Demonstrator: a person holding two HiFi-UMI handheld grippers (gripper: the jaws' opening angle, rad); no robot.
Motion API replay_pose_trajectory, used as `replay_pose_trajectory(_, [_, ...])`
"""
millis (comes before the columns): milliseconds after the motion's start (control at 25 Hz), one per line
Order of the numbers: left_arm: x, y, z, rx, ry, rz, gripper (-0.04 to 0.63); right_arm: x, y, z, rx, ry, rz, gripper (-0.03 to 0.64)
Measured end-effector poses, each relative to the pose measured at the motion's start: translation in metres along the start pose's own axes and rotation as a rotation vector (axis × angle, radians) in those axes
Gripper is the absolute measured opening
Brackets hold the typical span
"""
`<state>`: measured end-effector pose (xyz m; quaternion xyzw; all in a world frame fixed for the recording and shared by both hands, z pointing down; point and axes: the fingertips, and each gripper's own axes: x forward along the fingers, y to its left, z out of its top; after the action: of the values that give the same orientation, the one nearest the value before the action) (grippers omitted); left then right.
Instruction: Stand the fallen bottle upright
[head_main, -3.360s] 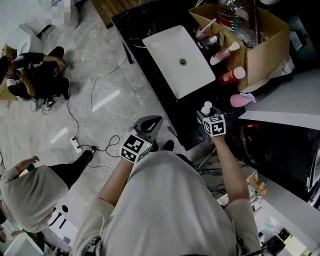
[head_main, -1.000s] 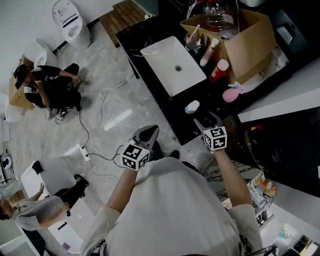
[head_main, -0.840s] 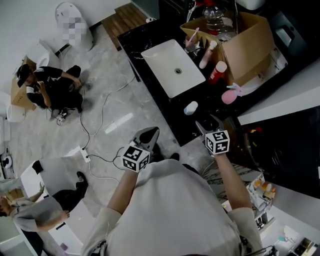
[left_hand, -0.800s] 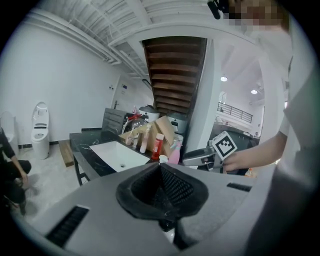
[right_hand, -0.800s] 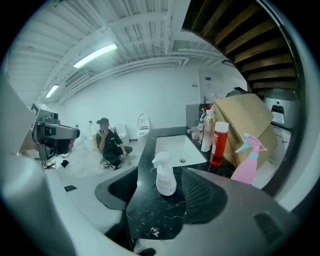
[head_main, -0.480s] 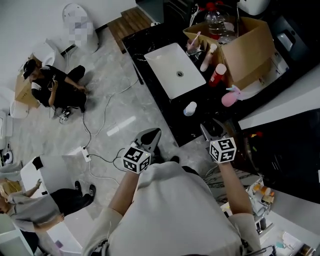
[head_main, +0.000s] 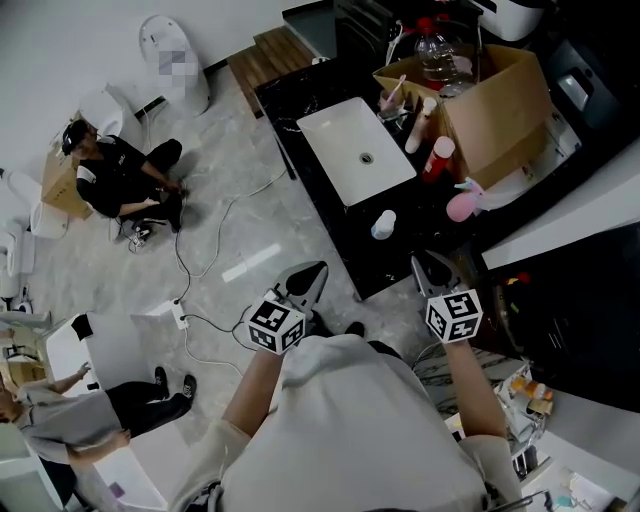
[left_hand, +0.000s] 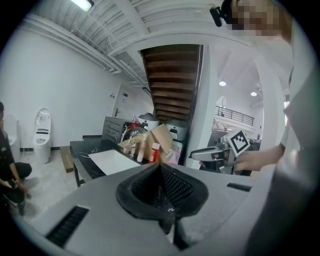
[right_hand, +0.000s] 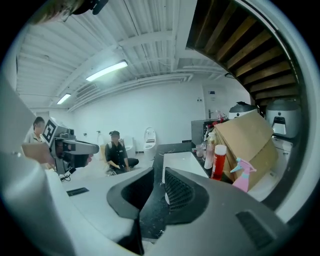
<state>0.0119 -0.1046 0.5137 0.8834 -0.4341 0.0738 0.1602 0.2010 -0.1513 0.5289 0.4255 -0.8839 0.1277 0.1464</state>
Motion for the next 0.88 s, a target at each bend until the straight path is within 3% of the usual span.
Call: replay_pose_trajectory(880, [-0.028,0.033,0.041,0.063,-0.042,-0.101,0.009,-0.018,0.046,0.051,0.013,-0.130,-0.069,0.035])
